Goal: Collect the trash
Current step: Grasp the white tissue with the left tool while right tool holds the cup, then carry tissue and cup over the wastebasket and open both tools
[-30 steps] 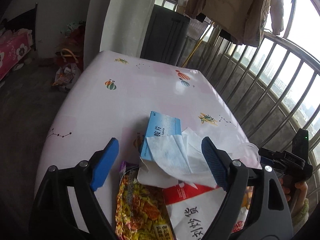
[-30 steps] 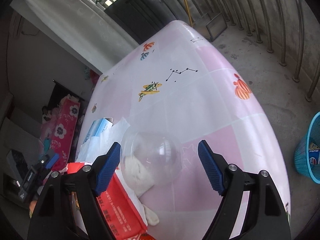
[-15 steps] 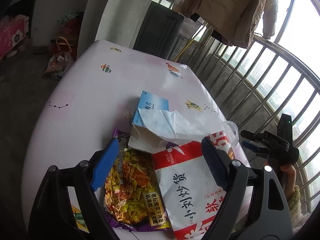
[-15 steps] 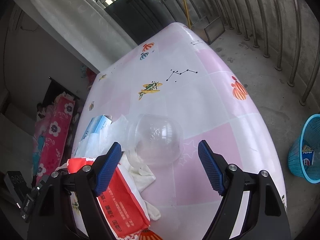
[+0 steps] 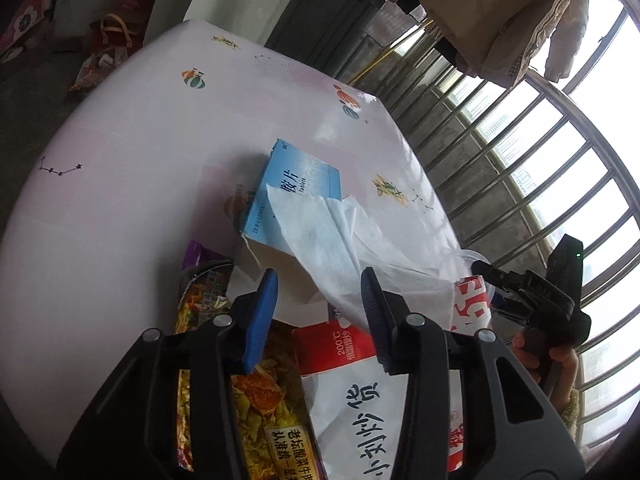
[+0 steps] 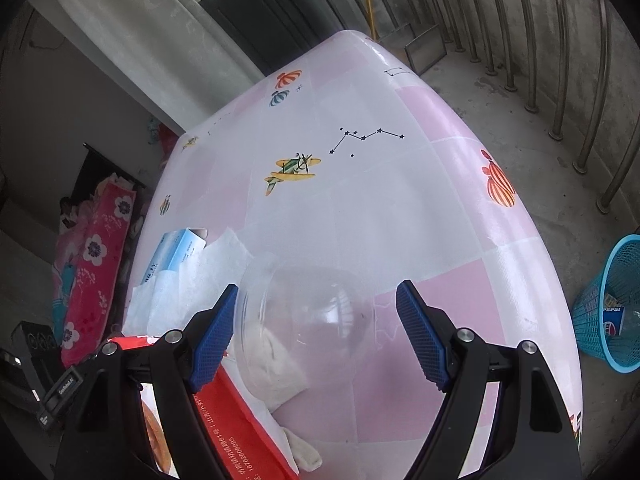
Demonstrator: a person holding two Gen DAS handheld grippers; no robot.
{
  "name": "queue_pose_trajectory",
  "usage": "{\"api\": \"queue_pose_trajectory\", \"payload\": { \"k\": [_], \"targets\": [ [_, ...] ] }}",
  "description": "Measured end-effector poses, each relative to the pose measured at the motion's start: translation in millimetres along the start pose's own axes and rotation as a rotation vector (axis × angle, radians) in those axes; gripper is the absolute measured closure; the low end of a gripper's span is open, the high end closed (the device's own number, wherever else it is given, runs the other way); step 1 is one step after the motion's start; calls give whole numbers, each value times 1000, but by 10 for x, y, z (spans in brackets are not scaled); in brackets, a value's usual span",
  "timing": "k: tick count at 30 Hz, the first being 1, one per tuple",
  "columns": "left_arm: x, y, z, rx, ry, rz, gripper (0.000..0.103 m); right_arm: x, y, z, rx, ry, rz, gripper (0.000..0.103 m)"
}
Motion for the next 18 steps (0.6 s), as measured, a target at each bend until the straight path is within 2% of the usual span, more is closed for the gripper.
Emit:
{"api": "queue_pose_trajectory", "payload": {
  "k": [4,6,8,13,18],
  "targets": [
    [53,18,7,-56,25,-63,64,25,5,-12,12,16,22,26],
    [82,45,15,-76,35,-66,64,51,9,-18,21,25,32,26],
    [112,68,31,-94,44,-67,69,77,7,-28,27,31,34,26],
    [127,118,50,-114,48,-77,90,116,-22,-46,41,48,33,26],
    [59,55,83,-87,18,-104,101,96,-2,-63,18,53,21,26]
  ]
}}
Point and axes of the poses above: each gripper's, at about its wrist camera, not at the fingertips, and x roughly the way its jaws point, y to its left, z to its top, the point moved 4 cm from there along x, roughly the way its jaws point, and after that the axes turned 8 degrees about -y, right-handed, at the moved point
